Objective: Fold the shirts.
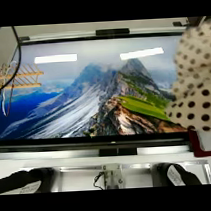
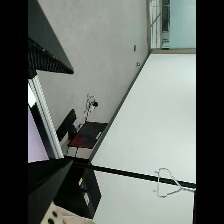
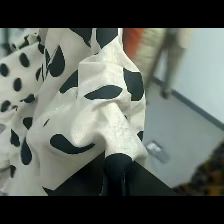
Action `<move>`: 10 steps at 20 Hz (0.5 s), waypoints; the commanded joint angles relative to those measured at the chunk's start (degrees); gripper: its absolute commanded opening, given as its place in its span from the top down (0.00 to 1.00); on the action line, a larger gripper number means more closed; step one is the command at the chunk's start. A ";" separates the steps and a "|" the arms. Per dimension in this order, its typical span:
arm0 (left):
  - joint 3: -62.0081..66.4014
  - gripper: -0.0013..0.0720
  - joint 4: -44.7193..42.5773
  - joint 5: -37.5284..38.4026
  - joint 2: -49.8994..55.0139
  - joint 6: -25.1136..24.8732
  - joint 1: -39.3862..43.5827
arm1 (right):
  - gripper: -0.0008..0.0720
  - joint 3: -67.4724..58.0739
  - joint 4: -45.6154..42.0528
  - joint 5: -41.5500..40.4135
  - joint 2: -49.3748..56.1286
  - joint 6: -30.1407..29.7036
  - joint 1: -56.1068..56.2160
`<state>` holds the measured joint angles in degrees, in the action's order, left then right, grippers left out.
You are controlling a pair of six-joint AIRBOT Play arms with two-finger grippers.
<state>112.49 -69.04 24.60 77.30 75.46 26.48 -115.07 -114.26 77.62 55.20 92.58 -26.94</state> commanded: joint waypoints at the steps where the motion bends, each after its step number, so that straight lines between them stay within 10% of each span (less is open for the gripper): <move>1: 0.00 0.11 -0.42 0.04 -0.04 0.02 -0.04 | 0.93 0.02 2.01 -0.33 -0.22 -0.07 -8.61; 10: -0.02 0.11 -0.42 0.15 -0.04 0.02 -0.04 | 0.93 -0.11 1.95 -17.46 9.18 9.88 -16.92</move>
<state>112.49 -69.45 24.69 77.30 75.46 26.48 -115.09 -112.22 67.24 61.58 99.09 -41.30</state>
